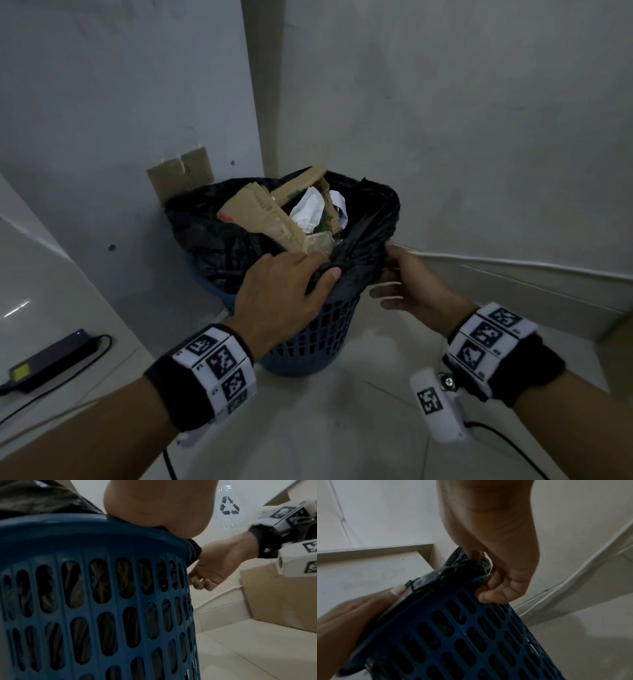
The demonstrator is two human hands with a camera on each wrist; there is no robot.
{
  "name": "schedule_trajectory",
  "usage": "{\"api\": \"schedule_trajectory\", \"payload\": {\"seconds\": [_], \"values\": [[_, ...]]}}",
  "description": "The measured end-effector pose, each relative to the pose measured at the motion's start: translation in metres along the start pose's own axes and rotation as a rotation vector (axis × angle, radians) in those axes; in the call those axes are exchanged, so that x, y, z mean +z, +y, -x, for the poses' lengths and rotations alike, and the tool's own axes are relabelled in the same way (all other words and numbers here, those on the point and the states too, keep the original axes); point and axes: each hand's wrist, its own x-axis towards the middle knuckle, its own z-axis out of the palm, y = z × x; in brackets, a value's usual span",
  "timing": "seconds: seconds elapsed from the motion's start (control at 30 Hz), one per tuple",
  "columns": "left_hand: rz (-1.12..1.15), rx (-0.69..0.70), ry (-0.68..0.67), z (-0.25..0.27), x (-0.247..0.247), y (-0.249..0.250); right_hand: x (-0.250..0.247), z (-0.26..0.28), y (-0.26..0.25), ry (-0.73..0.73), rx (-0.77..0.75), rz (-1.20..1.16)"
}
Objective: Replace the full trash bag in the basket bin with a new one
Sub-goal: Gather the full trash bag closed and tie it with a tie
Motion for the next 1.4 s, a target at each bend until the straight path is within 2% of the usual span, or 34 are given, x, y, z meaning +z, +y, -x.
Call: {"api": "schedule_trajectory", "payload": {"seconds": [0.07, 0.2, 0.3, 0.37, 0.47, 0.53, 0.67, 0.83, 0.93, 1.0, 1.1, 1.2, 1.27, 1.4], "values": [[-0.020, 0.013, 0.019, 0.000, 0.000, 0.000, 0.002, 0.001, 0.002, 0.073, -0.172, 0.086], [0.006, 0.094, 0.082, 0.002, -0.001, 0.001, -0.004, -0.005, 0.009, 0.404, -0.640, 0.348], [0.050, 0.169, 0.063, 0.005, -0.004, -0.007, 0.002, -0.008, 0.006, 0.560, -0.902, 0.452], [0.068, 0.177, 0.060, 0.008, -0.010, -0.016, 0.007, -0.008, 0.003, 0.533, -1.049, 0.579], [0.057, 0.160, 0.066, 0.015, -0.018, -0.038, 0.009, -0.010, 0.009, 0.294, -1.173, 0.926], [0.008, 0.097, 0.051, 0.019, -0.019, -0.055, 0.014, -0.007, 0.015, 0.252, -1.159, 1.078], [-0.095, -0.030, 0.085, 0.020, -0.024, -0.068, 0.033, 0.004, 0.021, 0.369, -1.158, 1.141], [0.081, 0.028, 0.215, -0.005, -0.040, -0.036, 0.035, 0.011, 0.029, 0.324, -1.168, 1.037], [0.278, 0.004, 0.135, -0.020, -0.039, -0.006, 0.024, 0.011, 0.029, 0.291, -1.246, 0.850], [0.278, -0.036, 0.036, -0.026, -0.029, 0.011, 0.017, 0.010, 0.026, 0.343, -1.267, 0.722], [0.206, -0.045, -0.064, -0.029, -0.008, 0.016, 0.012, 0.004, 0.016, 0.424, -1.112, 0.495], [0.202, -0.033, -0.023, -0.029, 0.001, 0.010, 0.010, -0.002, 0.001, 0.393, -0.789, 0.284], [0.197, -0.034, 0.012, -0.029, -0.001, 0.006, 0.008, -0.008, -0.005, 0.339, -0.642, 0.259], [0.128, -0.087, 0.005, -0.029, -0.013, 0.006, 0.006, -0.011, -0.009, 0.293, -0.645, 0.411]]}}
